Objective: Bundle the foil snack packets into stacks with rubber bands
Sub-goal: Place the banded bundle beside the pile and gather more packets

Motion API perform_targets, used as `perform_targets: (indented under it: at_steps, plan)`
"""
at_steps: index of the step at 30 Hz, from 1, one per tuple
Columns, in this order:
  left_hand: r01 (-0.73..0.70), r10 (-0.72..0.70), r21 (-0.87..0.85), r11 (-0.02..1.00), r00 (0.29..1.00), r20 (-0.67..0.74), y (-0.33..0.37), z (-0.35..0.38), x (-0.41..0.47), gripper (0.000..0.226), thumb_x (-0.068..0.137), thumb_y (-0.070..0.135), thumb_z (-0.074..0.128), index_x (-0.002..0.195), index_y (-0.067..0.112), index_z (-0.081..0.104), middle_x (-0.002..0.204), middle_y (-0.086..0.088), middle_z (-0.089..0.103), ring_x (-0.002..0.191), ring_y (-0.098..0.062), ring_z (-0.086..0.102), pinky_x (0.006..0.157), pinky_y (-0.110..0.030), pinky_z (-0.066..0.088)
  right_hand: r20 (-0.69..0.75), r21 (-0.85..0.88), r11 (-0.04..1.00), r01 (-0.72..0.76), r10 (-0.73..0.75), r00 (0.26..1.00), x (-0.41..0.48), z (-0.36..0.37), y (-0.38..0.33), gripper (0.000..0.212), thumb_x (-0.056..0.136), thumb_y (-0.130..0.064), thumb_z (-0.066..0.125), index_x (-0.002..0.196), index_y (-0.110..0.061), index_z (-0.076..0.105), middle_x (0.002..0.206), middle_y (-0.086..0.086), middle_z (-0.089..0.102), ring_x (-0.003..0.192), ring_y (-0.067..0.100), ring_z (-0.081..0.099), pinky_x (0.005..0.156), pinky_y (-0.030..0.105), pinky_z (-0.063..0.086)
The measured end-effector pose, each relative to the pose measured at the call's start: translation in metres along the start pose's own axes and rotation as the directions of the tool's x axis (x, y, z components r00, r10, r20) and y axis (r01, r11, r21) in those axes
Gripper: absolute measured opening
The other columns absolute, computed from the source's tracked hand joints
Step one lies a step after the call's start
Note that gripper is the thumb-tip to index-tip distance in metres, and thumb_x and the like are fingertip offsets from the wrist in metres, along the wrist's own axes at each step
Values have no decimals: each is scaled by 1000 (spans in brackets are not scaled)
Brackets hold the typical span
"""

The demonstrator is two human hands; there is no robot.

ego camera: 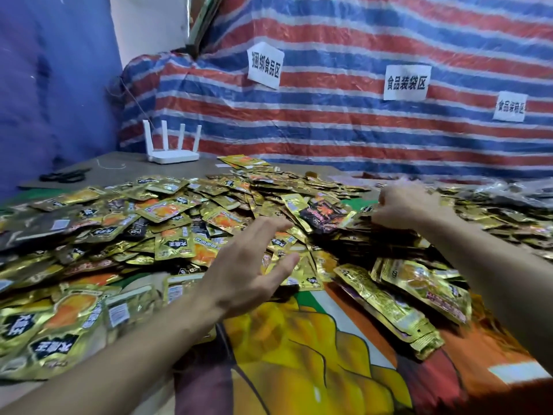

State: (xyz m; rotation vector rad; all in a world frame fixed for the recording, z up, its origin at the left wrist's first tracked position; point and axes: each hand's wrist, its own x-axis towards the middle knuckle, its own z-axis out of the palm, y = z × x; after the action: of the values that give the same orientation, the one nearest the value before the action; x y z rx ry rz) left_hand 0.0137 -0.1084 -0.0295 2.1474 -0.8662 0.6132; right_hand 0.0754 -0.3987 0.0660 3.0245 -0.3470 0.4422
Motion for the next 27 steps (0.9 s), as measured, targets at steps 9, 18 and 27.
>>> perform_targets:
  at_steps: [9, 18, 27]
  plan:
    - [-34, 34, -34, 999, 999, -11, -5, 3, -1, 42, 92, 46, 55, 130, 28, 58, 121, 27, 53, 115, 7, 52, 91, -8, 39, -70, -215, 977, 8, -24, 997, 13, 18, -7, 28, 91, -35, 55, 114, -20, 63, 127, 13, 58, 128, 34, 39, 105, 58, 28]
    - [-33, 33, -31, 999, 999, -8, -9, 2, 1, 47, 91, 53, 50, 128, 27, 58, 118, 23, 55, 111, 1, 55, 91, -18, 44, -190, -235, 967, 96, -143, 971, 1, 24, -48, 34, 90, -40, 57, 116, -19, 63, 127, 12, 59, 131, 35, 41, 110, 61, 23]
    - [98, -98, 12, 995, 995, 22, -20, -20, 8, 19, 93, 39, 61, 104, 24, 67, 97, 13, 65, 90, -1, 60, 80, -31, 50, -157, 189, 907, 377, -352, 923, -66, 58, -127, 55, 93, -51, 54, 140, -25, 43, 135, 9, 51, 130, 31, 42, 107, 53, 31]
